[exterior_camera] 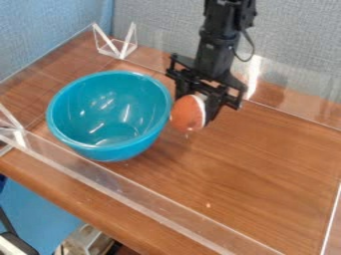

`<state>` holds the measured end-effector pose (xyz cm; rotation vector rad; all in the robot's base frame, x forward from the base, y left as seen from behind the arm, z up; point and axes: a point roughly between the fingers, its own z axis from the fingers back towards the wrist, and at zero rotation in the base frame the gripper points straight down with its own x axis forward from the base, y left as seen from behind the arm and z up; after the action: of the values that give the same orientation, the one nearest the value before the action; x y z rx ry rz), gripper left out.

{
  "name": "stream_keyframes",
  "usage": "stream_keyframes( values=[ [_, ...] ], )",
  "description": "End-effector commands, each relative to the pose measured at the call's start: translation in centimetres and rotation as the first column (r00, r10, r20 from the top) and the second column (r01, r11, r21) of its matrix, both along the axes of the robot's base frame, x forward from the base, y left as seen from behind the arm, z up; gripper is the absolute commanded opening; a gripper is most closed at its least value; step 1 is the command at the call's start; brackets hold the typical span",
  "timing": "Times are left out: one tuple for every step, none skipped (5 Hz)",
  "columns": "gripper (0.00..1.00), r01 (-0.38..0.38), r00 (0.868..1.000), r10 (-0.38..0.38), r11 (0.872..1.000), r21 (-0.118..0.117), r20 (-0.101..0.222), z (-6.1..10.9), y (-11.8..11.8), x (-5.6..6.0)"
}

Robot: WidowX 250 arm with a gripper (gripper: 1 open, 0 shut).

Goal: Put the mushroom in the blue bowl

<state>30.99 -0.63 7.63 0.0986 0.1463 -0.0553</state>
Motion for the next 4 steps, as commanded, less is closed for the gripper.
stream_keyframes(
  values=[
    [0.0, -0.019, 0.998, 0.019, 1.0, -0.006, 0.052, 1.0, 0.9, 0.5],
    [0.0, -0.034, 0.998, 0.034, 0.999, -0.01, 0.044, 0.2, 1.2, 0.7],
    [0.0, -0.047, 0.998, 0.048, 0.999, -0.014, 0.035, -0.6, 1.5, 0.7],
    [0.0, -0.063, 0.998, 0.063, 0.998, -0.01, 0.025, -1.4, 2.0, 0.6]
  ],
)
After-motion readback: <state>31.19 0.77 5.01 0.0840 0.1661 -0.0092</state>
